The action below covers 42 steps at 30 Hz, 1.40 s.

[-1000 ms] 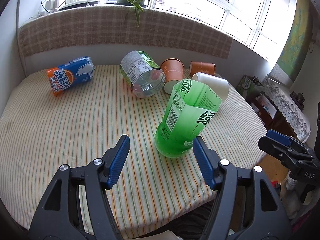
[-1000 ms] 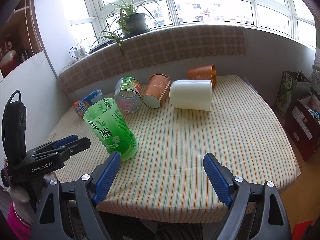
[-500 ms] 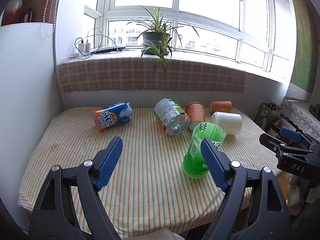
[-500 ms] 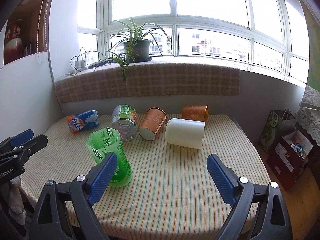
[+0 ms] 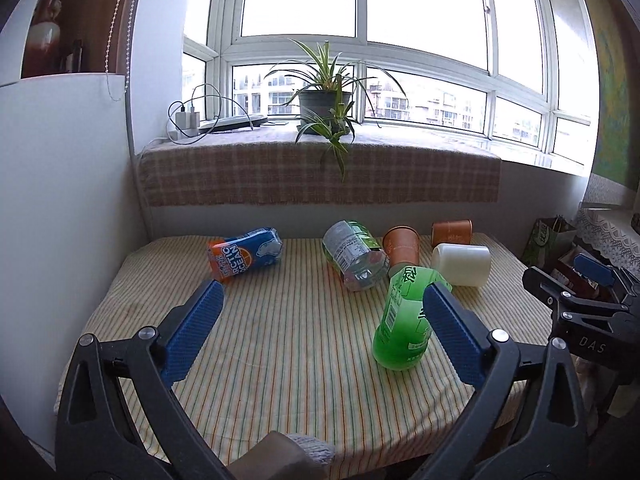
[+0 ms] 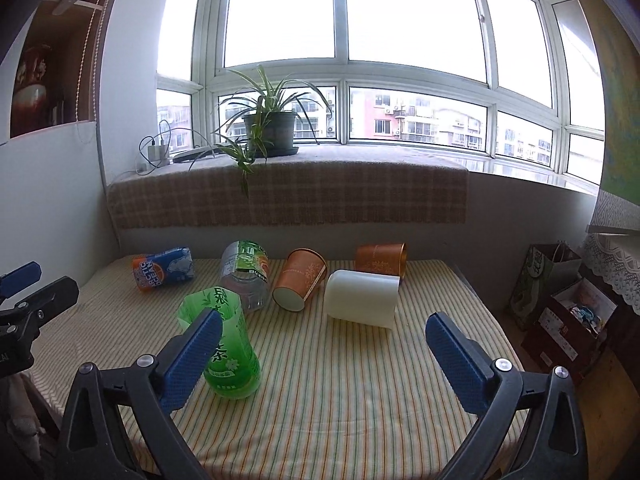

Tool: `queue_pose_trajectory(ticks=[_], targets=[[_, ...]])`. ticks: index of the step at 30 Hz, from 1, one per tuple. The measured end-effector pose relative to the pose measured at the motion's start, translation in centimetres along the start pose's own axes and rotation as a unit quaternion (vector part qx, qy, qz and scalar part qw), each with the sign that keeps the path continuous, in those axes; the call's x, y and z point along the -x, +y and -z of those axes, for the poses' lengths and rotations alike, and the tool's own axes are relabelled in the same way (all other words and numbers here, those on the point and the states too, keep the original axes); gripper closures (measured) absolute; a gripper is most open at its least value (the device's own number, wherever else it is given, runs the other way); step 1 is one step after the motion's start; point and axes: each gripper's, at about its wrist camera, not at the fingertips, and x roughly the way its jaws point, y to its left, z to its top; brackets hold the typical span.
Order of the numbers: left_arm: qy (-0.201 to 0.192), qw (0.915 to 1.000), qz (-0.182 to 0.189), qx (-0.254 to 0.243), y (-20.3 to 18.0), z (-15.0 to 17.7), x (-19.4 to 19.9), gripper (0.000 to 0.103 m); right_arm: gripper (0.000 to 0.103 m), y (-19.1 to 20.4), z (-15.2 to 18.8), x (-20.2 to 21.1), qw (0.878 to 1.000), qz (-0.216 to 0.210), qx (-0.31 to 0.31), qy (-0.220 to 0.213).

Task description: Flip cup upright

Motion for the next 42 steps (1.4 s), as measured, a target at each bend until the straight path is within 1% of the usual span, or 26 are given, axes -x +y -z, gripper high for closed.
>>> queue_pose_trajectory(ticks=[2, 19, 42], targets=[[-0.002, 1.0, -0.004, 0.002, 0.0, 0.0, 0.1, 0.001, 0.0, -0.2, 0.0, 0.0, 1.0, 0.003, -0.003, -0.001], [0.007, 0.9999, -0.004, 0.013, 0.7, -0.2, -0.3, 0.001, 0.0, -0.5, 0.2, -1.3, 1.0, 0.0, -0.013, 0.016], [0.008, 0.9999, -0.004, 0.014, 0.9, -0.2, -0.4, 0.001, 0.0, -0.6, 0.4, -1.9, 1.0, 0.0, -0.015, 0.027]])
